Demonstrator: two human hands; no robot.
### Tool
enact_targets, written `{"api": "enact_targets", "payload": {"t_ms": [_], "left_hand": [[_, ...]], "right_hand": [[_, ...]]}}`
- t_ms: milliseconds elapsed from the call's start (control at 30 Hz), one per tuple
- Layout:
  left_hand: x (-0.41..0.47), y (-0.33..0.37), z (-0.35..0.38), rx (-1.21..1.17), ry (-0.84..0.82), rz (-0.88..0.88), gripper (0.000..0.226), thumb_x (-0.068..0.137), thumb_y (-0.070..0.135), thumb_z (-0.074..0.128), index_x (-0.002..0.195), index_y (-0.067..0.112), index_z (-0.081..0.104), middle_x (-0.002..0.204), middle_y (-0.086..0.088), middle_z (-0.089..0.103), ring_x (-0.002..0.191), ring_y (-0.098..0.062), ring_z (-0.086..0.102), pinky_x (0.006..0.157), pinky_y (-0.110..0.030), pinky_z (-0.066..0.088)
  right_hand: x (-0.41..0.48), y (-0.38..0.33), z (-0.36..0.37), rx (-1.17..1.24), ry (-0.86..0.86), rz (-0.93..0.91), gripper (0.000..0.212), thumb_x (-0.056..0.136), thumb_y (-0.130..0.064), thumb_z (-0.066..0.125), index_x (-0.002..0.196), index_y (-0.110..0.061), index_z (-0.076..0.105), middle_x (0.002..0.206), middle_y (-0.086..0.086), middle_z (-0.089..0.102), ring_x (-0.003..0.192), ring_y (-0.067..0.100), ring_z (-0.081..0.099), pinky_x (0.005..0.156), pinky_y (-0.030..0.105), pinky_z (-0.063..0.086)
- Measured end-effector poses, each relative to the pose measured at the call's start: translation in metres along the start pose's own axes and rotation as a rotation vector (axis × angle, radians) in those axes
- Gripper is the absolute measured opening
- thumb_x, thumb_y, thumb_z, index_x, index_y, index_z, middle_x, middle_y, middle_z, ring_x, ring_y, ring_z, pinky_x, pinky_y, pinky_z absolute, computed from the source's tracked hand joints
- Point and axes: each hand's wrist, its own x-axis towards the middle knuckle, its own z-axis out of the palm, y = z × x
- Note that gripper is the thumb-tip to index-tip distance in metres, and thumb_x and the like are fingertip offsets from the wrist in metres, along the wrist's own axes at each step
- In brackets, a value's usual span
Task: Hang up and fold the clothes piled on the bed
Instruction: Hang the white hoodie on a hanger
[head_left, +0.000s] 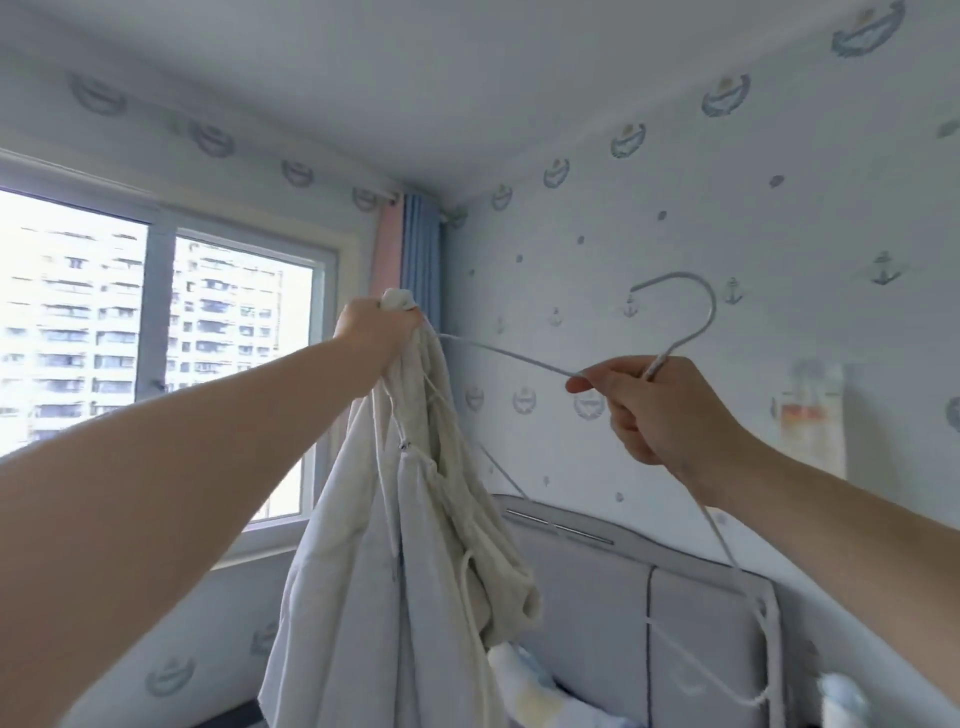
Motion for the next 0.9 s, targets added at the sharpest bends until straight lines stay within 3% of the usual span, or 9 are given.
{"api": "enact_targets", "payload": {"t_ms": [67,133,267,367,467,567,667,767,900], "left_hand": [[0.013,-0.018,-0.037,0.090,-0.003,0.019,0.027,0.089,0.033,0.071,0.071,0.017,0.059,0.067,0.001,0.053,0.056,-0.013,0.051,0.041,-0.019,0.039],[0.025,-0.037,-0.071,0.200,-0.045,0.065,0.025,0.088,0.030,0.071,0.071,0.015,0.061,0.064,0.002,0.051,0.055,-0.012,0.048,0.043,-0.019,0.037],[0.040,-0.079,-0.131,0.457,-0.196,0.170,0.011,0.091,0.022,0.066,0.091,0.015,0.073,0.077,0.002,0.065,0.065,-0.015,0.058,0.048,-0.016,0.043],[0.041,-0.127,-0.173,0.585,-0.228,0.162,0.019,0.095,0.021,0.063,0.099,0.005,0.072,0.083,-0.004,0.066,0.065,-0.014,0.056,0.044,-0.012,0.041],[0.033,-0.184,-0.207,0.629,-0.239,0.082,0.020,0.093,0.022,0.065,0.097,0.003,0.071,0.095,-0.015,0.071,0.075,-0.023,0.060,0.062,-0.029,0.049],[0.011,-0.245,-0.236,0.634,-0.256,0.002,0.015,0.090,0.021,0.069,0.095,0.008,0.073,0.095,-0.014,0.073,0.087,-0.031,0.068,0.073,-0.041,0.054],[-0.023,-0.313,-0.263,0.626,-0.239,-0.096,0.006,0.084,0.021,0.076,0.080,0.024,0.072,0.076,0.003,0.070,0.070,-0.019,0.060,0.063,-0.035,0.049],[-0.067,-0.378,-0.282,0.617,-0.203,-0.222,0.022,0.075,0.026,0.081,0.063,0.033,0.064,0.056,0.015,0.057,0.059,-0.012,0.049,0.058,-0.029,0.040],[-0.141,-0.447,-0.294,0.551,-0.144,-0.423,0.011,0.061,0.036,0.070,0.071,0.032,0.066,0.054,0.014,0.052,0.058,-0.013,0.045,0.061,-0.031,0.038]], "right_hand": [[0.009,0.003,0.044,-0.001,-0.018,-0.019,0.032,0.101,-0.018,0.056,0.079,-0.019,0.079,0.043,-0.001,0.033,0.035,0.014,0.023,0.038,0.018,0.021],[0.015,0.008,0.089,-0.019,-0.016,-0.053,0.033,0.102,-0.018,0.056,0.078,-0.018,0.079,0.042,-0.002,0.033,0.035,0.011,0.024,0.037,0.018,0.022],[0.017,0.024,0.178,-0.036,-0.031,-0.096,0.025,0.101,-0.019,0.056,0.088,-0.021,0.077,0.042,-0.006,0.033,0.037,0.010,0.024,0.038,0.019,0.022],[0.006,0.051,0.241,-0.031,-0.060,-0.114,0.022,0.101,-0.019,0.057,0.092,-0.020,0.077,0.041,-0.010,0.031,0.037,0.008,0.023,0.039,0.016,0.022],[-0.022,0.086,0.298,0.008,-0.084,-0.101,0.021,0.100,-0.016,0.059,0.090,-0.020,0.077,0.038,-0.014,0.039,0.034,0.005,0.030,0.039,0.010,0.023],[-0.061,0.120,0.346,0.080,-0.115,-0.029,0.030,0.100,-0.012,0.059,0.082,-0.027,0.078,0.039,-0.016,0.044,0.034,0.003,0.034,0.039,0.009,0.023],[-0.104,0.158,0.389,0.120,-0.136,0.065,0.031,0.099,-0.012,0.060,0.079,-0.029,0.077,0.039,-0.012,0.035,0.035,0.003,0.028,0.039,0.012,0.026],[-0.151,0.192,0.420,0.167,-0.204,0.185,0.027,0.099,-0.013,0.060,0.083,-0.027,0.076,0.041,-0.007,0.036,0.037,0.004,0.027,0.039,0.015,0.025],[-0.209,0.227,0.444,0.150,-0.333,0.304,0.028,0.099,-0.012,0.060,0.085,-0.029,0.076,0.048,0.005,0.051,0.040,0.009,0.037,0.046,0.016,0.030]]}}
